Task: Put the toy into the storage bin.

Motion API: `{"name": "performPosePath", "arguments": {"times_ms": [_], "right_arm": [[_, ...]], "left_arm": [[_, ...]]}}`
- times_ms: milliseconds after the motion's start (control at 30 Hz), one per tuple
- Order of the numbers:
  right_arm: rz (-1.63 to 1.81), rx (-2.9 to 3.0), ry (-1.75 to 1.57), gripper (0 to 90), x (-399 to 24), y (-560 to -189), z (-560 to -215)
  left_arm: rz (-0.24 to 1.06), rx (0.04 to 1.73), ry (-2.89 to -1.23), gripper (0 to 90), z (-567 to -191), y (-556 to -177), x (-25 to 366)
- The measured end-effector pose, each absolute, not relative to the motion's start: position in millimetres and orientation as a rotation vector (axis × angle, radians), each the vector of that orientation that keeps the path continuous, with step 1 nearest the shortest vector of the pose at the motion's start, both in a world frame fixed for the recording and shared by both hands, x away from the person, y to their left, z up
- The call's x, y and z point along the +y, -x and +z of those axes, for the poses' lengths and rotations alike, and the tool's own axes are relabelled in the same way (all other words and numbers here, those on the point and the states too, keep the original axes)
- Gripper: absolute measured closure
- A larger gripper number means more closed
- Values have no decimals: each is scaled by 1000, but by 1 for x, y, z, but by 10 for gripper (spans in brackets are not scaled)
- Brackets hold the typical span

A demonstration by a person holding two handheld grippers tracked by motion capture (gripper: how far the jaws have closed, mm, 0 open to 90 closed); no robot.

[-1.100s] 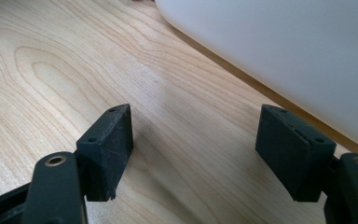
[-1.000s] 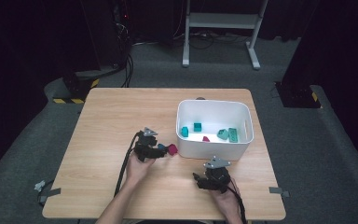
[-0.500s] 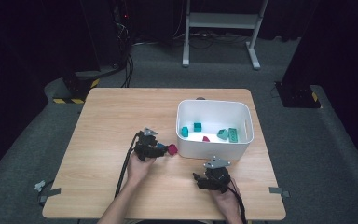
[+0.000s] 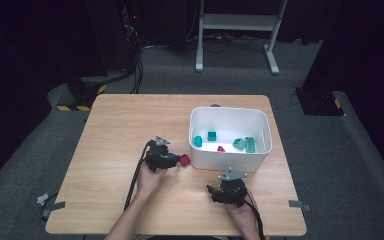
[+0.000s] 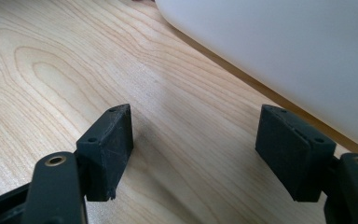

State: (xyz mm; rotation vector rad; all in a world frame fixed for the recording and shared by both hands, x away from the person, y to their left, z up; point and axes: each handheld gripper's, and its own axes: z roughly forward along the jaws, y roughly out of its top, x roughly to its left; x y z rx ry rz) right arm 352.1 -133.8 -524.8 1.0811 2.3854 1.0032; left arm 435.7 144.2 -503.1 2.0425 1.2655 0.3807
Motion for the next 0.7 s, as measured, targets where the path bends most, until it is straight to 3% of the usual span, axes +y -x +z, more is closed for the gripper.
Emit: {"name": "performPosePath", "arguments": {"times_ms": [700], "right_arm": [[1003,2385,-1081,275,-134,-352,-525]], "left_arm": [[376,1263,-2041,468,-504,-437,145]]}}
